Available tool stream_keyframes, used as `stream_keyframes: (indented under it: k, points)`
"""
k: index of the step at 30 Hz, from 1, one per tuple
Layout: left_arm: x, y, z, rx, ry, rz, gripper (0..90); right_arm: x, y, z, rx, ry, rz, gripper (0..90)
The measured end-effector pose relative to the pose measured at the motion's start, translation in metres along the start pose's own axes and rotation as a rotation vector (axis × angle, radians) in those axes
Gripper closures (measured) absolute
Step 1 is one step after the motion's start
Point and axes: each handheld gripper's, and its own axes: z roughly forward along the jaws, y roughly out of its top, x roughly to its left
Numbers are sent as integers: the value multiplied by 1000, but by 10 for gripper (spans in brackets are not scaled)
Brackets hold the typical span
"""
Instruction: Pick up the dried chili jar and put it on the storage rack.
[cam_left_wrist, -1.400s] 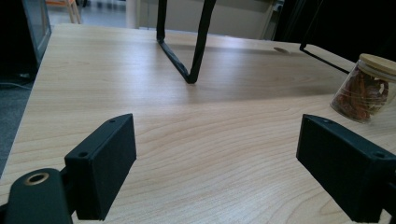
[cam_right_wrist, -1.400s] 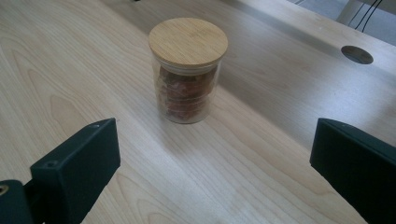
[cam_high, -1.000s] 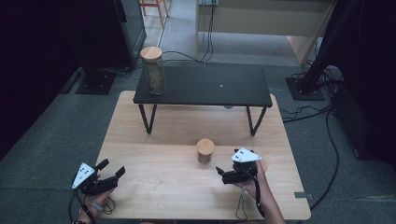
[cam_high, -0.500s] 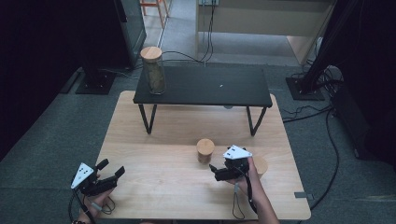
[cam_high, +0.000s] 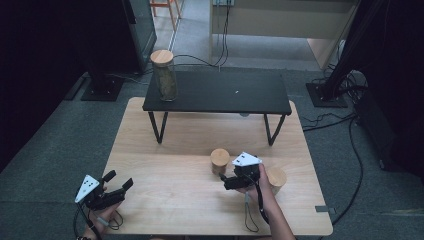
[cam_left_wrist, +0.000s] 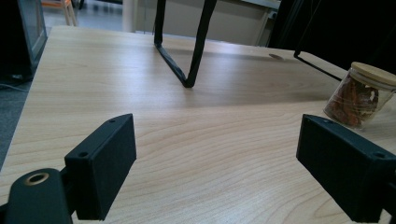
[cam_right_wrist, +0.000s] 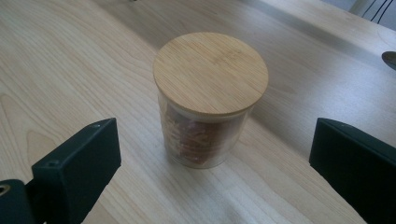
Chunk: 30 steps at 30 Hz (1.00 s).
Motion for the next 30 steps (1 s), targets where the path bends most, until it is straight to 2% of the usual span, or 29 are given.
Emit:
stream_keyframes:
  k: [18,23,30]
  points:
    - [1,-1,0,-4,-3,-3,121,5,11,20,9,13,5,60]
    - [1,0,0,-2,-3,-1,121,7,15,27,21,4,7,60]
    - [0,0,0,-1,-1,3,121,9,19,37,26,-17,37,87]
